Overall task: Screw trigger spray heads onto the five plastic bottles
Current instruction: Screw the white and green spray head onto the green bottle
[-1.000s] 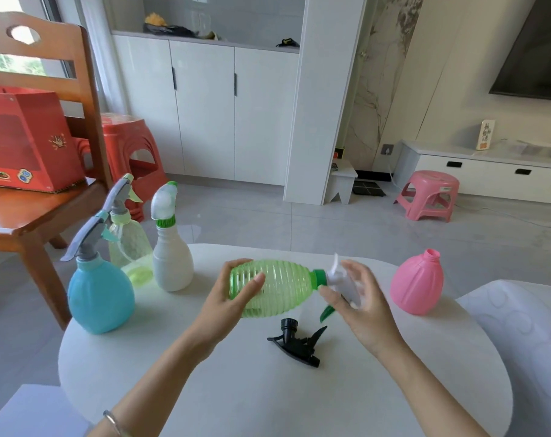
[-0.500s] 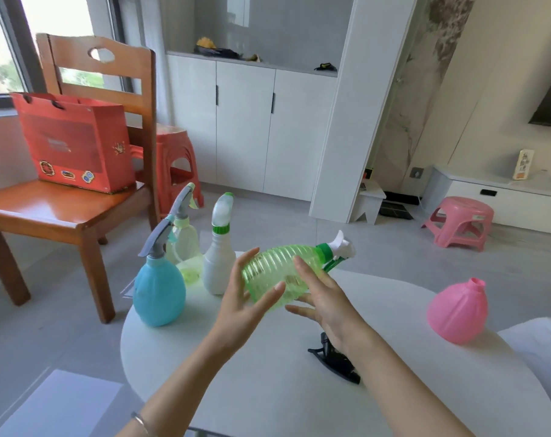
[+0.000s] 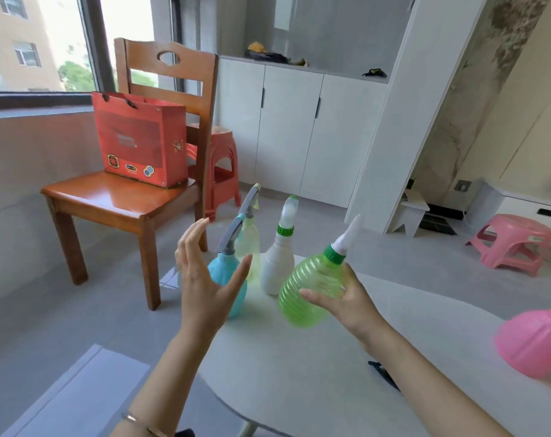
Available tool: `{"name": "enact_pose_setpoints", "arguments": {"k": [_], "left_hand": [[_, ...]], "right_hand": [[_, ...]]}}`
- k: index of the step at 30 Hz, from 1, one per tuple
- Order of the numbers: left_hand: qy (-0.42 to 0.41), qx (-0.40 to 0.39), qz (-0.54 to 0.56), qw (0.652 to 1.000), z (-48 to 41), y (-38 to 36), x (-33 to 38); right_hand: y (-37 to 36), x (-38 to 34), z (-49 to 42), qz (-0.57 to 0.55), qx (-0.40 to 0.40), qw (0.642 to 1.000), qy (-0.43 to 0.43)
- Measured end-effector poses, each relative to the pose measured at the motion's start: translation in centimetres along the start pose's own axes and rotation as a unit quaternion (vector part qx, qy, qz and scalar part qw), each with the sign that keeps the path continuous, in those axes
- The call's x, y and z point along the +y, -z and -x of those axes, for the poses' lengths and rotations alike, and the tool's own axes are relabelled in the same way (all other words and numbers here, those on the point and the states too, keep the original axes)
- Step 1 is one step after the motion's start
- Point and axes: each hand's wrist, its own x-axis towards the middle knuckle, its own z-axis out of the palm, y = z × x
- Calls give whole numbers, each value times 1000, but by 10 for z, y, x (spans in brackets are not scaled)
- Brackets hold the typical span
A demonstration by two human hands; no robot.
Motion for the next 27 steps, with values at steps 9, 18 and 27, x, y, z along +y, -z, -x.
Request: {"name": "enact_pose_setpoints", "arguments": {"k": [9,18,27], "left_hand": [[206,-232,-40,950,7,0,-73],[221,-274,-23,936,7,1,-98],[220,-279,-15,935,6,1,-104]], "right_hand": [[-40,38,-26,136,-29,990,13],[-70,59,-37,147,-29,989,-5],[-74,66,-41,117,-26,993,-8]]}}
